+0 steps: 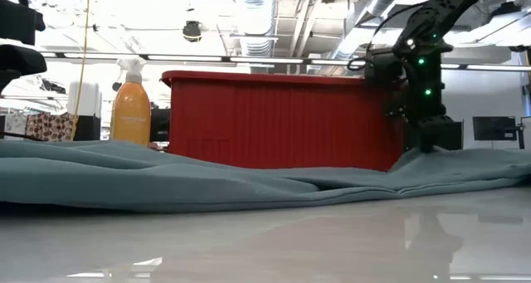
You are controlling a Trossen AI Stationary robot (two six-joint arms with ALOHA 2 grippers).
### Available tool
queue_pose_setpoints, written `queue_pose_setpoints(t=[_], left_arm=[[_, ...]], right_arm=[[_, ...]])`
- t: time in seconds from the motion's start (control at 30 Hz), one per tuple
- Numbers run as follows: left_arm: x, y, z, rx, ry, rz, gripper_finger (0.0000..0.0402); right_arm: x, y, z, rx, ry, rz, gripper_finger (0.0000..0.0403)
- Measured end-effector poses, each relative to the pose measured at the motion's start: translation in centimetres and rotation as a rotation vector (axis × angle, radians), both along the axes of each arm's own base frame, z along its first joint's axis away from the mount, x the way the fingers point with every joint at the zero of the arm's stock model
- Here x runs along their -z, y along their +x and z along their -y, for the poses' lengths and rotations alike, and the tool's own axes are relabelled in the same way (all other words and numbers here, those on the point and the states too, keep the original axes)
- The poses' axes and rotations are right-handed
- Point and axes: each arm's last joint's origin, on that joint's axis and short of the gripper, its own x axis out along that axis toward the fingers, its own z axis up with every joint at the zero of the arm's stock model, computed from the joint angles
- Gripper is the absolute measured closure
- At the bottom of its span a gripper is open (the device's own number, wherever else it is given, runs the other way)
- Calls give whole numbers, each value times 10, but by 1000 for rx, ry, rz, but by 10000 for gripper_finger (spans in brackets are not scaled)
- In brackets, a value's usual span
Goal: Fold Laundry from Bin
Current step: Fold the gray pants
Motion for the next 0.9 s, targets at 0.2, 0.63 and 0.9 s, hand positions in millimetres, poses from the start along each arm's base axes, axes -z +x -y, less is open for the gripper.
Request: queue_pose_setpoints(t=[0.2,0.63,0.9], left_arm=[[0,-1,1,-2,-36,-39,221],[0,-1,1,-5,-32,-32,221],[0,-2,2,-36,-83,-71,221]], right_arm=[[3,8,8,24,-82,-157,380],[3,33,-2,-21,-14,32,380],[3,28,-2,10,3,-4,323]])
